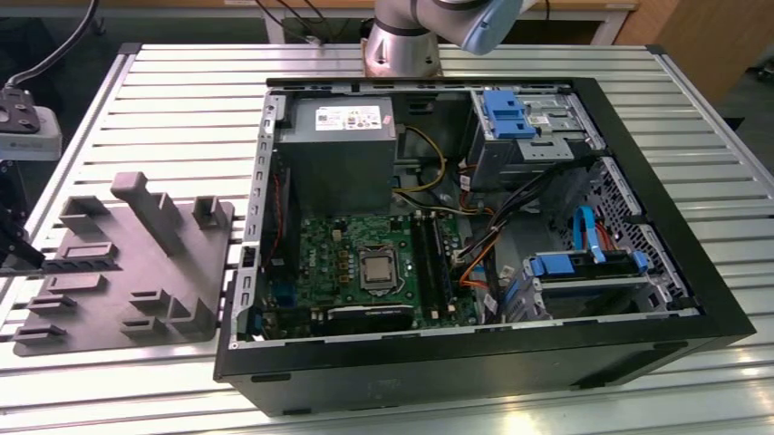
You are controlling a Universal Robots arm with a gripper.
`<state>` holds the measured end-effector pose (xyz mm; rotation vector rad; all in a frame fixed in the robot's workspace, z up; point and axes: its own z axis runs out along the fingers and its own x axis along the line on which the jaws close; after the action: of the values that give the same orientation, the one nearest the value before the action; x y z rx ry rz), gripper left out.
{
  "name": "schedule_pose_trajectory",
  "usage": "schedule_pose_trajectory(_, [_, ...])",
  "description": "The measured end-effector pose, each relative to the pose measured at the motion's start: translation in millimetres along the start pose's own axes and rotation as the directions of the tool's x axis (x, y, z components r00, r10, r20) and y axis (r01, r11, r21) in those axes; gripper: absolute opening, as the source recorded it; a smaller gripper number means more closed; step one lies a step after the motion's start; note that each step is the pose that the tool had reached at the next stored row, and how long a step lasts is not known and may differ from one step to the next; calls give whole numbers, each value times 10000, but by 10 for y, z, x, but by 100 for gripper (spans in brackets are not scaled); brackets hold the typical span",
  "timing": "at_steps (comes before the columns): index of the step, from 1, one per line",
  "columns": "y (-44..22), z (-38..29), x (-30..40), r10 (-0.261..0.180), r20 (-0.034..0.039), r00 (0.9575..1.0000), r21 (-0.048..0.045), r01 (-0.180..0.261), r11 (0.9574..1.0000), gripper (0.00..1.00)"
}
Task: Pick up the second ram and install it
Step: 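Pick up the second ram and move it above second insertion slot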
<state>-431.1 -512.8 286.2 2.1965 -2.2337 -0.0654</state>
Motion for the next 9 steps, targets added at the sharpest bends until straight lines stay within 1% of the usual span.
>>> schedule_pose_trajectory(2, [6,-22,-1,0,0,10000,6,0,10000,12])
schedule_pose_trajectory(9, [11,-42,-1,0,0,10000,12,0,10000,12])
